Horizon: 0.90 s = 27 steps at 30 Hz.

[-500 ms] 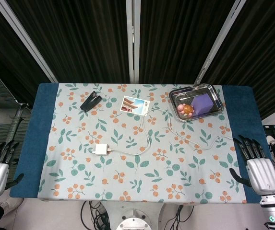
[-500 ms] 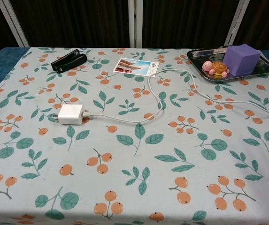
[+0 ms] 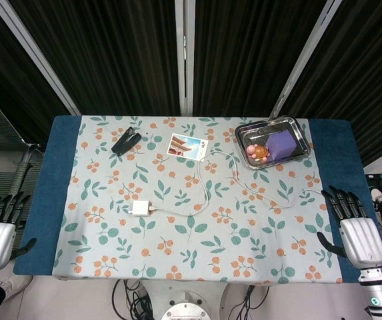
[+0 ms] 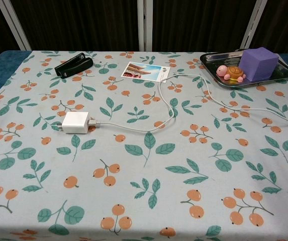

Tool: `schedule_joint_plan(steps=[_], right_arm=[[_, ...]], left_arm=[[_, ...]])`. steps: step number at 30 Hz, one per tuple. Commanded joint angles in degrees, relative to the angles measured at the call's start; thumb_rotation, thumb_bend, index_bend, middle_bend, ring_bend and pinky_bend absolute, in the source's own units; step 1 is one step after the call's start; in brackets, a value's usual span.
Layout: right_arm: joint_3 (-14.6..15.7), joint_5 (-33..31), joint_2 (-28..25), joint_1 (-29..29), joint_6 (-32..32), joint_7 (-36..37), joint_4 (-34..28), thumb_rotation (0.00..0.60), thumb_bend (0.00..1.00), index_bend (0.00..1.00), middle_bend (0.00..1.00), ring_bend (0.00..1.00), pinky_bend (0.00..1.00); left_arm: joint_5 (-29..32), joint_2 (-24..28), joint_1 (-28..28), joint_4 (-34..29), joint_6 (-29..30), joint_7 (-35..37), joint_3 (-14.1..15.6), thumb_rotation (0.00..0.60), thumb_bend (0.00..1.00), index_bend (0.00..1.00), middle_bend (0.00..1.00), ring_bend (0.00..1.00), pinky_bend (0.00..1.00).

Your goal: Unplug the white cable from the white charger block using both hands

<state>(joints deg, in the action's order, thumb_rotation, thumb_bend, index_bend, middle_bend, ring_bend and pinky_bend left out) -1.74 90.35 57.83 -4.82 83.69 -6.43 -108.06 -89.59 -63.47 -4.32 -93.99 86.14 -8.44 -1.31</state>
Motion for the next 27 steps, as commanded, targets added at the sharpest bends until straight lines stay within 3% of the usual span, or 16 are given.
schedule_joint_plan(steps=[1,7,14,21,27], right_arm=[[-0.1,0.2,-0.1,-0.1,0.0,0.1,0.1,0.6,0.21,0.0,0.0,0.0,0.0],[0.0,0.9,-0.5,-0.1,0.4,0.3,0.0,0.6,0.21,0.0,0.0,0.0,0.0],[0.4,0.9,-0.6,0.5,1.0,0.3,-0.1,0.6,0.21,0.0,0.0,0.0,0.0],[0.5,0.4,-0.4,1.1,1.6,1.1,0.5,0.6,0.21,0.0,0.0,0.0,0.0],[0.5,0.1,-0.3,1.2,1.5,2.0,1.3,0.6,0.21,0.0,0.0,0.0,0.0]], left_arm=[[-1.1,0.1,-3.4,-1.4,-3.6,-1.0,-1.1,0.6,0.16,0.05,0.01,0.0,0.0],[-0.8,-1.5,-13.7,-5.5,-16.7,-2.7,-4.0,0.6,0.15,0.05,0.01,0.0,0.0],[5.9,-10.7,-26.0,-2.8,-32.2,-7.3,-7.8,0.6,0.14,0.05,0.01,0.0,0.0],[12.9,-20.1,-32.6,2.7,-38.5,-11.7,-8.9,0.6,0.14,0.05,0.01,0.0,0.0],[18.6,-25.8,-35.8,7.7,-39.9,-15.9,-9.3,0.6,0.13,0.05,0.01,0.0,0.0]])
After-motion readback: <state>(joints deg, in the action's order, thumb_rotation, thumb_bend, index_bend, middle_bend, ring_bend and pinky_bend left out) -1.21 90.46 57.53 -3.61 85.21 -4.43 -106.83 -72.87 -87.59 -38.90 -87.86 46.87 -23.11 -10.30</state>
